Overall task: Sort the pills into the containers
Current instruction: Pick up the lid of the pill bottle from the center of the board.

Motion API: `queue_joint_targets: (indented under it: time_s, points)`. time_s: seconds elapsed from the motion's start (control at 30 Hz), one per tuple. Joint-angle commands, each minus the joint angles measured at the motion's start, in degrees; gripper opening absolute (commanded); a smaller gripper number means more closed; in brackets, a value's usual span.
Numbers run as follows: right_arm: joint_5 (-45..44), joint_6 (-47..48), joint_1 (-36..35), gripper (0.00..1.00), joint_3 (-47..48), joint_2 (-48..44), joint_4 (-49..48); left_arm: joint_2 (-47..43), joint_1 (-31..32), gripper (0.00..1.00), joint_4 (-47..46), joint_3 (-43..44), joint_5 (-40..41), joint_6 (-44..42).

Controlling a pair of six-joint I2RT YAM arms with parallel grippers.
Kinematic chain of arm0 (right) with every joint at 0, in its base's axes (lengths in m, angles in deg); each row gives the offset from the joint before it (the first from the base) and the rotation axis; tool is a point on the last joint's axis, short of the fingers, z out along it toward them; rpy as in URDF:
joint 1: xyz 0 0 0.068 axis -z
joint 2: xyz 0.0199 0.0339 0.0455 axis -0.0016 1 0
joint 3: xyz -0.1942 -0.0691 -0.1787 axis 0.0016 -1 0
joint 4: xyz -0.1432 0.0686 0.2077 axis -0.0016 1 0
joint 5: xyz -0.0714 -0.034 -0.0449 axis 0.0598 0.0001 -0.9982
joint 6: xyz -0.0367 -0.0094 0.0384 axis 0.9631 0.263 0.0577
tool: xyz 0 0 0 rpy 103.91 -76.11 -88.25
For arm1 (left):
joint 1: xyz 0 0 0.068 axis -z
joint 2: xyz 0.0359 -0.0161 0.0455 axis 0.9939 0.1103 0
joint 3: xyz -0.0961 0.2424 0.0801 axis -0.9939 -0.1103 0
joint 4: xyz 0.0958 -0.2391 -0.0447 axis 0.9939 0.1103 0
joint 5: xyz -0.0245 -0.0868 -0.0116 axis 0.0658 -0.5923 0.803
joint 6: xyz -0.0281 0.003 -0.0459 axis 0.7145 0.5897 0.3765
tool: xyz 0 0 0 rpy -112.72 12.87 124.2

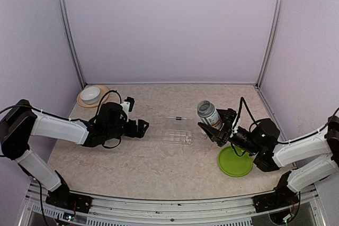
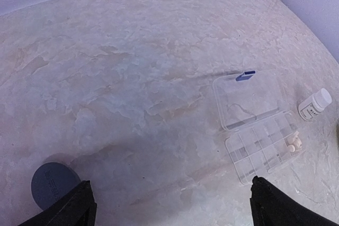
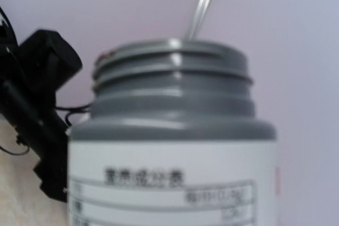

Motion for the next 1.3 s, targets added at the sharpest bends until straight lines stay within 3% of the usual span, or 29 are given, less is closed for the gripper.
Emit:
queue_joint_targets:
  time_s: [0.0,0.33,0.53,0.67,1.03,1.27]
  points:
    - [3.6,-1.4,-0.7,0.0,-0.8,5.8,-17.4,-3.1,0.1,0.99,1.3,0.2,3.0,-0.4]
    - [4.1,-1.2,-1.6,0.0,-1.3,10.4,-20.5,-2.9,-5.6,0.99,5.8,0.5,5.9,0.5]
    - [1.7,-5.5,-2.8,0.0,-1.4,19.0,-33.6,0.4,-7.5,0.99,6.5,1.8,5.2,0.3]
    - [0.4,-5.0,-4.0,0.0,0.6,22.2,-33.9,2.5,-8.8,0.99,9.0,4.0,4.6,0.7]
    - [-6.7,-3.5,-4.8,0.0,-0.4,18.6,-34.0,6.8,-13.0,0.99,14.5,9.9,3.6,1.0]
    - [-7.8,-2.5,-4.8,0.0,-1.7,17.6,-33.8,12.3,-14.0,0.91,17.5,14.8,3.1,0.1]
